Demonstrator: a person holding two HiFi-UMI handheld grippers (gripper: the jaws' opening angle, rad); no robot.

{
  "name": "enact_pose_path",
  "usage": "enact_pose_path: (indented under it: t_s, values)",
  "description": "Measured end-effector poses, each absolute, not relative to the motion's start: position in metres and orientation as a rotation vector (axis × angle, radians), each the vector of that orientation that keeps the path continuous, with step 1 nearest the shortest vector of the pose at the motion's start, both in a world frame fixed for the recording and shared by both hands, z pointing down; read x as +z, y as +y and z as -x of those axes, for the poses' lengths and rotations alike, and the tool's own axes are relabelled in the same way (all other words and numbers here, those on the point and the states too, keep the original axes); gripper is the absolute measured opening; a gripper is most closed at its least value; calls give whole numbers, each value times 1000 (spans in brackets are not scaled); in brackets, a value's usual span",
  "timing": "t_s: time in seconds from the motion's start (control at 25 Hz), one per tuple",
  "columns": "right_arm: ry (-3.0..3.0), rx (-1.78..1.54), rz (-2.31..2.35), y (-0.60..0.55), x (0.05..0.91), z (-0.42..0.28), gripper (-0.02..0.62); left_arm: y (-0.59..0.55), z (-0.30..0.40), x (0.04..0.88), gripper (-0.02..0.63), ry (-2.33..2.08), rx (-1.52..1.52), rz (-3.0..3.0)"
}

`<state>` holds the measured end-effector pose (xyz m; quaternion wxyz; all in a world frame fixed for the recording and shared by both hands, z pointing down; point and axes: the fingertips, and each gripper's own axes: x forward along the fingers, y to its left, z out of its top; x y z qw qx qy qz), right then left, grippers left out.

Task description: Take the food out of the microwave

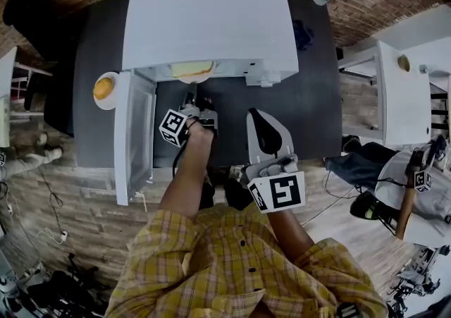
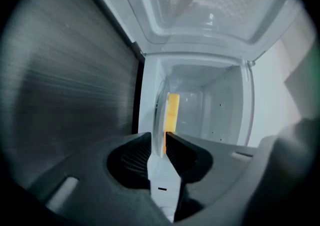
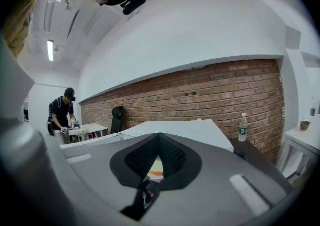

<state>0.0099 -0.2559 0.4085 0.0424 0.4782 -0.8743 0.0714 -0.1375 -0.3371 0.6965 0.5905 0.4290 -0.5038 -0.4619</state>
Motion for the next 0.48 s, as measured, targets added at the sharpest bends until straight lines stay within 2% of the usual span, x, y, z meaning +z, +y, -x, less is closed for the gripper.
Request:
enact_pose_path:
  t_s: [0.48]
  values:
    - [-2659, 211, -1451, -257, 416, -8, 4, -357, 142, 699, 61, -1225, -1060, -998]
